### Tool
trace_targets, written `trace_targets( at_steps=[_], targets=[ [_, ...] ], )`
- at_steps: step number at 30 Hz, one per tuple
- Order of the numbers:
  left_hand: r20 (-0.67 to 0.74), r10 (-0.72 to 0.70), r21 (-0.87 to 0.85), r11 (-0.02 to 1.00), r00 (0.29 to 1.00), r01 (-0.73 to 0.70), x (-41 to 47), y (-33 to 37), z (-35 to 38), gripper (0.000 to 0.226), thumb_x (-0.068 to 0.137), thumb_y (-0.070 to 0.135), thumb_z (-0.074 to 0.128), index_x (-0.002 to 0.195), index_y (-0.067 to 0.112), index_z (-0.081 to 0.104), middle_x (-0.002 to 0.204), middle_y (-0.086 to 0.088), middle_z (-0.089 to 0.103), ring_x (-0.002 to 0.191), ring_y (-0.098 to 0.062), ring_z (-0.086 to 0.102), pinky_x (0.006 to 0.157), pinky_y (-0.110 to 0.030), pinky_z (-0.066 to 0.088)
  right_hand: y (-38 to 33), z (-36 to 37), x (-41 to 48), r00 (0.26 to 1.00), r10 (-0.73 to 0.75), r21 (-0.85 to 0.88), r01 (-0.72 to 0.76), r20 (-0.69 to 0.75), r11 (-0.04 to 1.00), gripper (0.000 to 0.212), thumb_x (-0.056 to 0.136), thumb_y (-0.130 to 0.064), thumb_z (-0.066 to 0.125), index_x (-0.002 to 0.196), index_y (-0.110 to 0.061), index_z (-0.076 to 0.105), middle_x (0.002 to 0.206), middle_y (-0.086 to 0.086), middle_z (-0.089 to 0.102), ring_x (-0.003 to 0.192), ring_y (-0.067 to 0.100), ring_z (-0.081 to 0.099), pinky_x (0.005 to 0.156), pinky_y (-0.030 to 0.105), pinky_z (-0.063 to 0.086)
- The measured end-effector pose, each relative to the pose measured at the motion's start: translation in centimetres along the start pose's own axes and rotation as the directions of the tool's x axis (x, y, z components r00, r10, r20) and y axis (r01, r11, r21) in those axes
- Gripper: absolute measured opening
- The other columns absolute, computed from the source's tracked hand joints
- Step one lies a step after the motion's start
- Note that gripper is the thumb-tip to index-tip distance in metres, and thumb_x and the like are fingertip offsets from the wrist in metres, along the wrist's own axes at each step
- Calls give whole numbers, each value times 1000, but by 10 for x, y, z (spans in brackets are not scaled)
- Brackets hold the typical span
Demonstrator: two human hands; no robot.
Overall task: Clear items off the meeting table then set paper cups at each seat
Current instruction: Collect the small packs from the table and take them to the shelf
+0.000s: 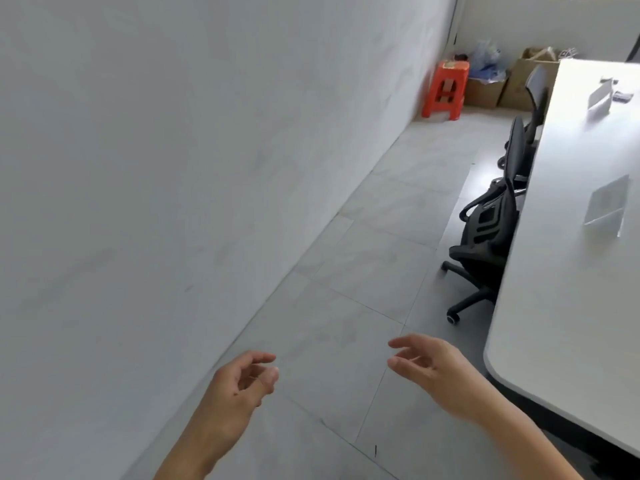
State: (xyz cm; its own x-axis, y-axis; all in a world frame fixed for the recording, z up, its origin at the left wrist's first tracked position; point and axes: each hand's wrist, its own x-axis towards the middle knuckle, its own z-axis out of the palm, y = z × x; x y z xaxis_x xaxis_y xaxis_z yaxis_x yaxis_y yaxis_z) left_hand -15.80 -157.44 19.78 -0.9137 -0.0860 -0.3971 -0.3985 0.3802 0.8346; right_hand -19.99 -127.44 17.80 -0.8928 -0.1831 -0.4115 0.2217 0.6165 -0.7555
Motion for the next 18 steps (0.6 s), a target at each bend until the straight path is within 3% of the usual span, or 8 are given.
trace_targets(
  at_steps=[5,12,15,18],
  targets=[
    [127,-29,62,998,991,21,114,15,-8,10,89,24,65,99,23,64,96,-11,70,84,-19,68,71,-27,52,-12,-31,88,994,52,40,-48,-98,998,25,87,-45,65,110,-37,61,95,-14,71,83,-2,68,77,19,55],
    [276,65,129,986,959,-104,294,89,-12,11,89,22,63,99,27,64,95,-10,70,90,-24,68,79,-34,53,-19,-64,173,947,247,128,-224,-205,966,26,86,-45,66,111,-37,62,97,-11,69,84,0,68,76,18,54],
    [397,108,176,966,911,-191,357,140,4,10,89,24,63,98,29,64,95,-9,70,89,-22,67,83,-36,53,-29,-90,187,902,304,242,-235,-306,941,23,86,-43,66,108,-40,62,97,-11,71,85,-1,69,79,20,54],
    [529,151,207,931,835,-299,404,187,42,10,90,22,63,98,28,65,92,-8,70,88,-22,67,82,-36,52,-23,-113,186,811,410,361,-267,-417,894,22,87,-41,67,108,-39,63,97,-10,71,84,0,69,77,19,52]
  ],
)
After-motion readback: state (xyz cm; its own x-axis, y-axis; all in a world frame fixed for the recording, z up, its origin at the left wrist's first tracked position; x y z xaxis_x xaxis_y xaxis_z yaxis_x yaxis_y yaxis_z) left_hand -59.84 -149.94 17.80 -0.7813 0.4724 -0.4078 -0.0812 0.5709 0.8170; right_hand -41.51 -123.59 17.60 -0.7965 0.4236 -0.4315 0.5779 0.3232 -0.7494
